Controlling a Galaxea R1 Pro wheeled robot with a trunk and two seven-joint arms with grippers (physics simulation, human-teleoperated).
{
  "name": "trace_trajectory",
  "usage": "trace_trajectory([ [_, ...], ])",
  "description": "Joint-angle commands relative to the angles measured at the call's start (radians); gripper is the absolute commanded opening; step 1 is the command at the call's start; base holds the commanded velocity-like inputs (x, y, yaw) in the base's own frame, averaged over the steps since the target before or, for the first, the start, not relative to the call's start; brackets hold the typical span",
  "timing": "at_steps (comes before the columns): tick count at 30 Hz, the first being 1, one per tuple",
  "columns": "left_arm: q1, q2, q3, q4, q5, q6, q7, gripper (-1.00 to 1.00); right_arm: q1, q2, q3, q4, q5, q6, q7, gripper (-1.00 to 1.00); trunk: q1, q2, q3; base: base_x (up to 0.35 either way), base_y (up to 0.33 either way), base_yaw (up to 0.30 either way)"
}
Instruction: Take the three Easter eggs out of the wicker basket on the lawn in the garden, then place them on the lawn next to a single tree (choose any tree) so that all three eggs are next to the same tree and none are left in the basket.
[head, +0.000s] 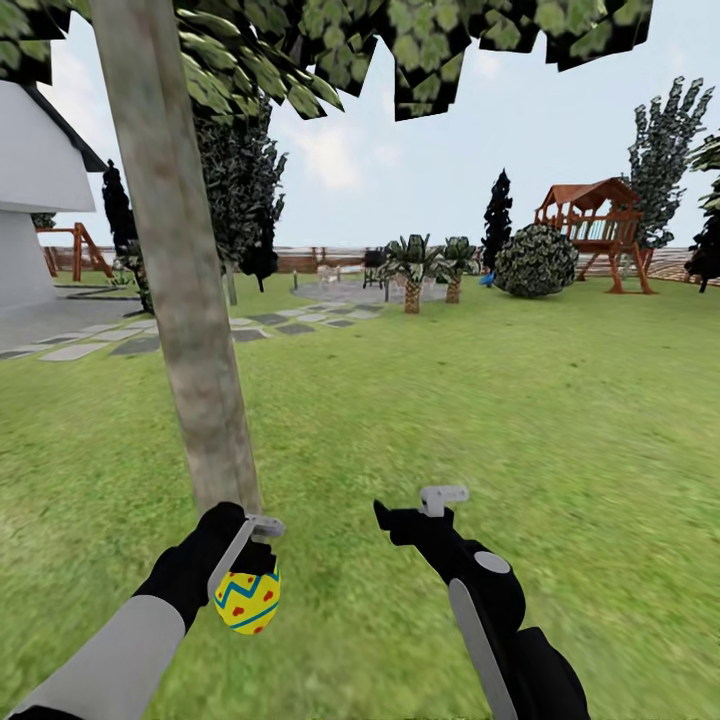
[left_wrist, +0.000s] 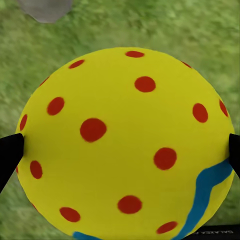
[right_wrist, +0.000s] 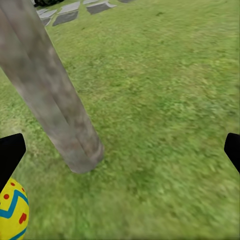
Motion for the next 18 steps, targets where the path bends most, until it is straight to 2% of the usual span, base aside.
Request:
trace_trajectory([
  [1,-0.001,0.001,-0.005,-0.001,0.010,0.003,0.008,-1.00,-0.001,0.000,0.000,-0.001,-0.008,0.004,-0.005,1.00,0.004,-0.008,-0.006,0.000,0.000,0.000],
  [18,-0.001,0.000,-0.005,-0.001,0.009,0.003,0.008,-1.00,-0.001,0.000,0.003,0.000,-0.008,0.006,-0.004,1.00,0.069,-0.127,-0.087,0.000,0.000,0.000],
])
